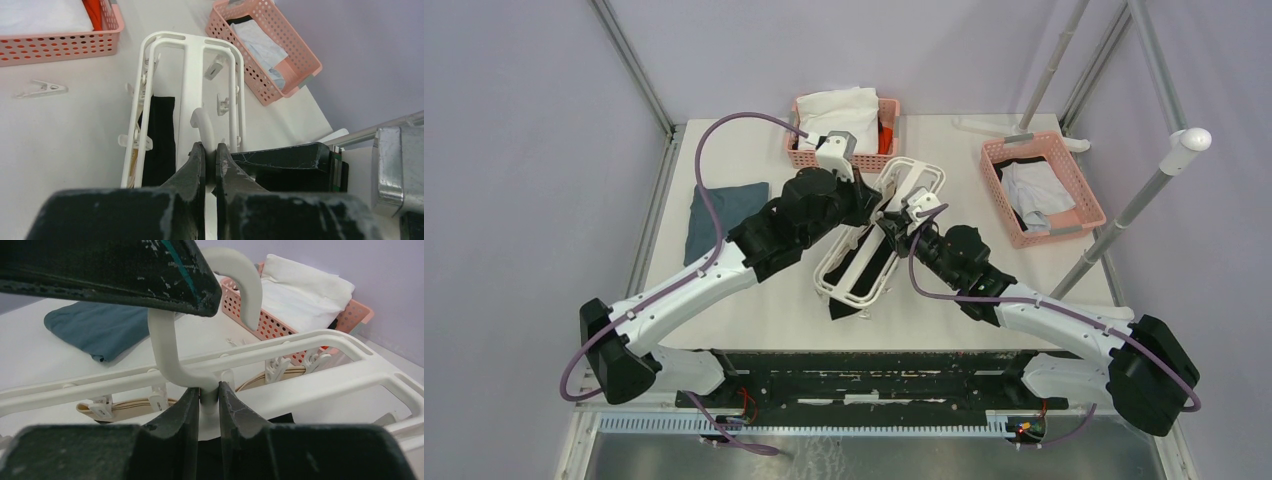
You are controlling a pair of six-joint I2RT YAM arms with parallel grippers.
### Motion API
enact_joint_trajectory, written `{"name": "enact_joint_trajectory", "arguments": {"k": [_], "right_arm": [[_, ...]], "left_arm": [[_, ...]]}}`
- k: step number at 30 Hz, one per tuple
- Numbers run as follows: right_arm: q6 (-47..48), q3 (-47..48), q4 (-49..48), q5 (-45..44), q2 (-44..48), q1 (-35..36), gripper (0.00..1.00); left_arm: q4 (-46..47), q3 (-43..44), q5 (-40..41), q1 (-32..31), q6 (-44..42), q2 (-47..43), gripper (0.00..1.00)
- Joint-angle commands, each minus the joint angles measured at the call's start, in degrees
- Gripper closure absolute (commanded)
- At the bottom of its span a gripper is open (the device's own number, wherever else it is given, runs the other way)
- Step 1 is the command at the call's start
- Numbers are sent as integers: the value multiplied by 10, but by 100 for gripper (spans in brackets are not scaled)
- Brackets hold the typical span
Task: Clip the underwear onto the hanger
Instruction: Adjust the hanger.
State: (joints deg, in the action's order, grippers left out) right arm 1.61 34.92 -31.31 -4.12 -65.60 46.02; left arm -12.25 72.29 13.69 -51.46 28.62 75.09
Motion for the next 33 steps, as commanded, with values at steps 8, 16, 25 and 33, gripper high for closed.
{"name": "enact_joint_trajectory", "arguments": {"k": [8, 16, 25, 33], "right_arm": [[27, 35, -79, 41, 27, 4, 64], [36, 44, -57, 45, 15, 3, 57], [31, 60, -19, 35, -10, 3, 57], [16, 78, 36, 42, -29, 3, 57]], "left_arm": [[-13, 31, -38, 1, -23, -44, 97], [-19, 36, -49, 1, -25, -51, 97], [-22, 39, -58, 1, -28, -56, 97], [-22, 42, -57, 1, -35, -57, 97]]}}
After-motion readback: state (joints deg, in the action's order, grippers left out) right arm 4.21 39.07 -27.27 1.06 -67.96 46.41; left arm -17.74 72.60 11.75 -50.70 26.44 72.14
